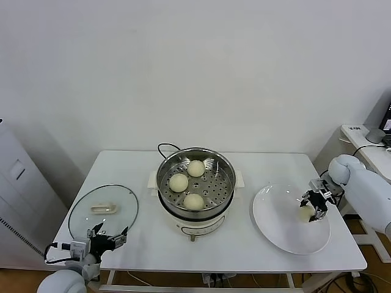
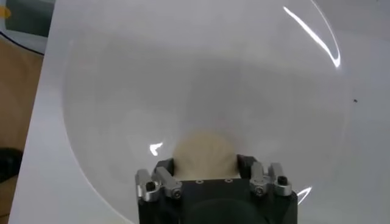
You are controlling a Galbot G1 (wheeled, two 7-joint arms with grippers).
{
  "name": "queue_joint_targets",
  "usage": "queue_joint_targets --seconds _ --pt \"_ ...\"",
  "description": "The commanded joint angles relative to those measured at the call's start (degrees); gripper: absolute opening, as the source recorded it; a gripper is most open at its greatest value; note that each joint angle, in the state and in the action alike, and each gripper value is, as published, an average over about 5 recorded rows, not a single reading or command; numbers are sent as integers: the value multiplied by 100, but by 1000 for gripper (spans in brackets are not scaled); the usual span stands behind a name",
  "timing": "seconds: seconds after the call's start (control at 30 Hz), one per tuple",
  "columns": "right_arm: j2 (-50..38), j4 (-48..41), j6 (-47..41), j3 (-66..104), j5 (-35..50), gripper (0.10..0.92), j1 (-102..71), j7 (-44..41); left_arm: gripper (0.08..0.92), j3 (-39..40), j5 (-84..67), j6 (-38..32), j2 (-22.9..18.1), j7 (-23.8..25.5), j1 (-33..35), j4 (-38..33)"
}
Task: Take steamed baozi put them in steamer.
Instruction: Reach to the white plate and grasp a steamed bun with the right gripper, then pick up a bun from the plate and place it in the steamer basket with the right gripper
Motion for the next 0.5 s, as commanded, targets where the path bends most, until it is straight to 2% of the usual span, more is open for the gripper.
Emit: queue_joint_targets --seconds 0.03,0.2,0.5 --pt "-71 143 -25 -58 51 505 48 -31 823 -3 1 17 -4 -11 1 -20" --pt "-469 729 -342 -665 796 493 467 -181 823 -15 14 49 -7 -35 1 -35" --pt "-976 1933 -1767 -3511 3279 497 3025 -354 823 -5 67 92 -44 -84 -9 -77"
